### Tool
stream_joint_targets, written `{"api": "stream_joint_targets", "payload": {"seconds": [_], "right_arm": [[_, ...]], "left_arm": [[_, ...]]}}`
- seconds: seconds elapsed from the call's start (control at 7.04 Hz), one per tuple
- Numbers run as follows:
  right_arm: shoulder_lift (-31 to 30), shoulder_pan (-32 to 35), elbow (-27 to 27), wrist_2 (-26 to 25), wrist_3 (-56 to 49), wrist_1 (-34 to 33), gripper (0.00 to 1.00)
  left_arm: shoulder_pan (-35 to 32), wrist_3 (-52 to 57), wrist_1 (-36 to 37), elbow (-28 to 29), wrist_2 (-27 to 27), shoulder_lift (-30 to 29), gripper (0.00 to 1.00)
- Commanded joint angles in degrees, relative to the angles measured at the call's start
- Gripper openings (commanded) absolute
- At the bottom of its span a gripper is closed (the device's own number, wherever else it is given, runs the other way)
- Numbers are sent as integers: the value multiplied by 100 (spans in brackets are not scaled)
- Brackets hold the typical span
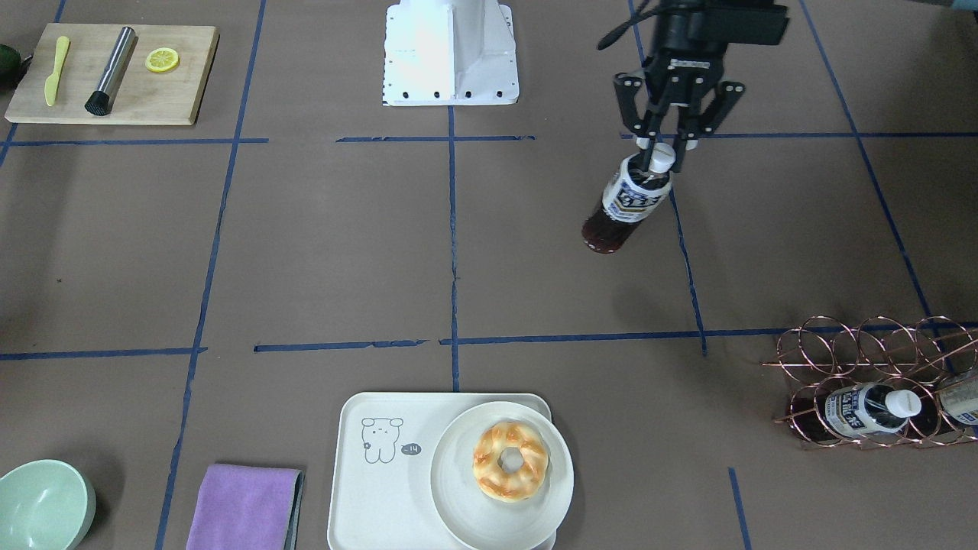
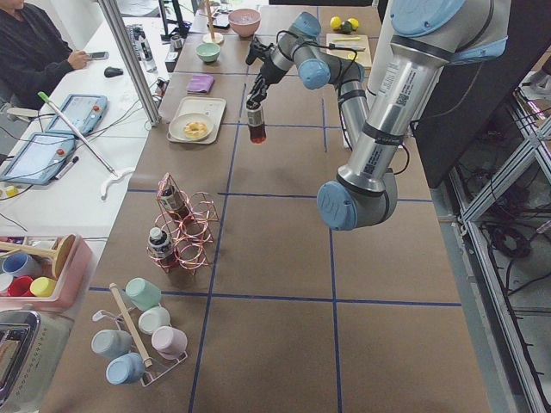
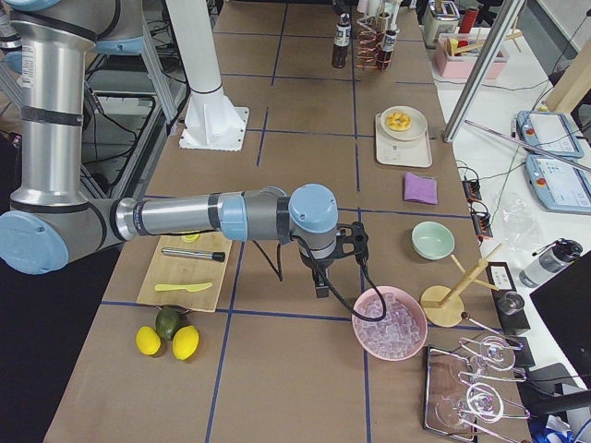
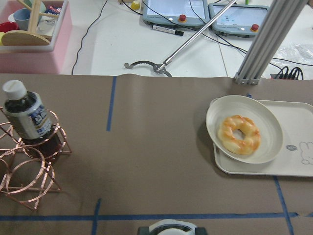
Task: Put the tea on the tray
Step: 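Carry the bottle to the table center, set it upright, release, withdraw left gripper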
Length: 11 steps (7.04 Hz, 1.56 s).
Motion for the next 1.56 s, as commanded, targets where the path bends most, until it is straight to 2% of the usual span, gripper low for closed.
{"api": "stream_joint_targets", "payload": {"seconds": [0.0, 0.14, 0.43, 0.99, 1.14, 1.28, 1.42], "right_arm": [[-9, -1, 6, 0, 2, 2, 100], [-9, 8, 6, 9, 11, -7, 100], [-18, 8, -3, 9, 11, -7, 100], [-18, 8, 6, 9, 11, -7, 100], [-18, 8, 6, 18, 2, -7, 100], [-18, -1, 6, 9, 2, -7, 100], [-18, -1, 6, 9, 2, -7, 100]], "left_arm": [[880, -662, 181, 929, 838, -1037, 0], [1084, -917, 129, 1431, 1068, -1408, 0], [1086, -1060, 93, 2197, 1132, -1963, 0], [1209, -1087, -178, 2621, 1228, -2062, 1], [1218, -1113, -188, 2622, 1238, -2053, 21], [1218, -1113, -197, 2614, 1238, -2027, 75], [1253, -1113, -197, 2613, 1325, -2027, 94]]}}
